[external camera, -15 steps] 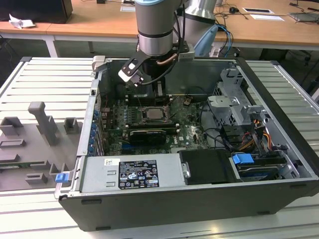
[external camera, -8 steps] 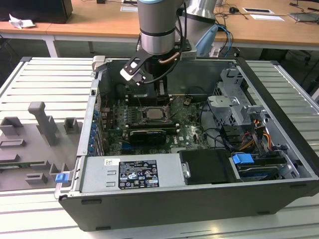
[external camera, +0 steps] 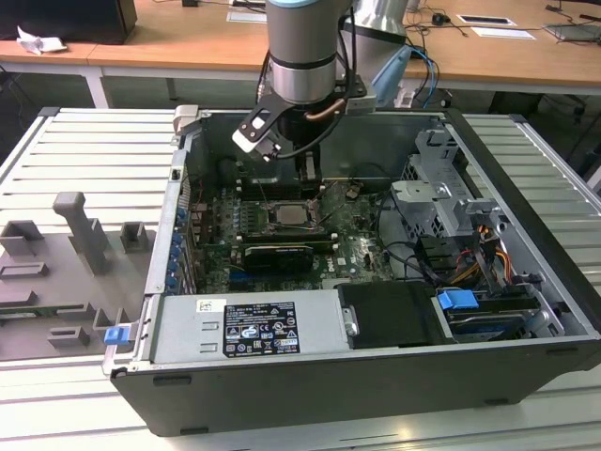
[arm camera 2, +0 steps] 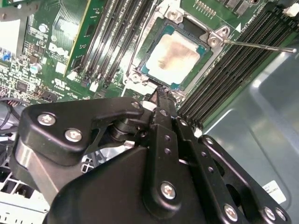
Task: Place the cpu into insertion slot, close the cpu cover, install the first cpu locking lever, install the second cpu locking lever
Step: 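Close the cpu cover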
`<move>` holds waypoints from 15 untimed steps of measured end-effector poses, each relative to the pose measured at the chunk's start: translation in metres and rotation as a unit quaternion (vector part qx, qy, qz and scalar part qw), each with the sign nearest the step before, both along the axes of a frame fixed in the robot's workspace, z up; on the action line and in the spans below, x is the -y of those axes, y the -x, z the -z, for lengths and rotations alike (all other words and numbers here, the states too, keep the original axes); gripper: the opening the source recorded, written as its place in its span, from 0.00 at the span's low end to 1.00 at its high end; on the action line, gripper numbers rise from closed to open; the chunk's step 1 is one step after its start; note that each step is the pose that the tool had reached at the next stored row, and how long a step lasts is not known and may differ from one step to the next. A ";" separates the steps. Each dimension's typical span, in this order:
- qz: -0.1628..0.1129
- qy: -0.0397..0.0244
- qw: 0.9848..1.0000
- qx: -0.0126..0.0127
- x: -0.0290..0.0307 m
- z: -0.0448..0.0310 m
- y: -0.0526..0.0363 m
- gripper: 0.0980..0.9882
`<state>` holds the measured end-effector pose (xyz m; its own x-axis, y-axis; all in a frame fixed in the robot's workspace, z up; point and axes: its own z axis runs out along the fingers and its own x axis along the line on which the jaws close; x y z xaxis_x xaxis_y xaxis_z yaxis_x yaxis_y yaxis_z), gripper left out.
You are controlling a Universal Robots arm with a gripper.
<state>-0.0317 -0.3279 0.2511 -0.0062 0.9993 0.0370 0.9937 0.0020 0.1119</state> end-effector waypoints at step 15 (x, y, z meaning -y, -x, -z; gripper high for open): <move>0.000 0.000 1.000 0.000 -0.0001 -0.0053 0.0001 0.01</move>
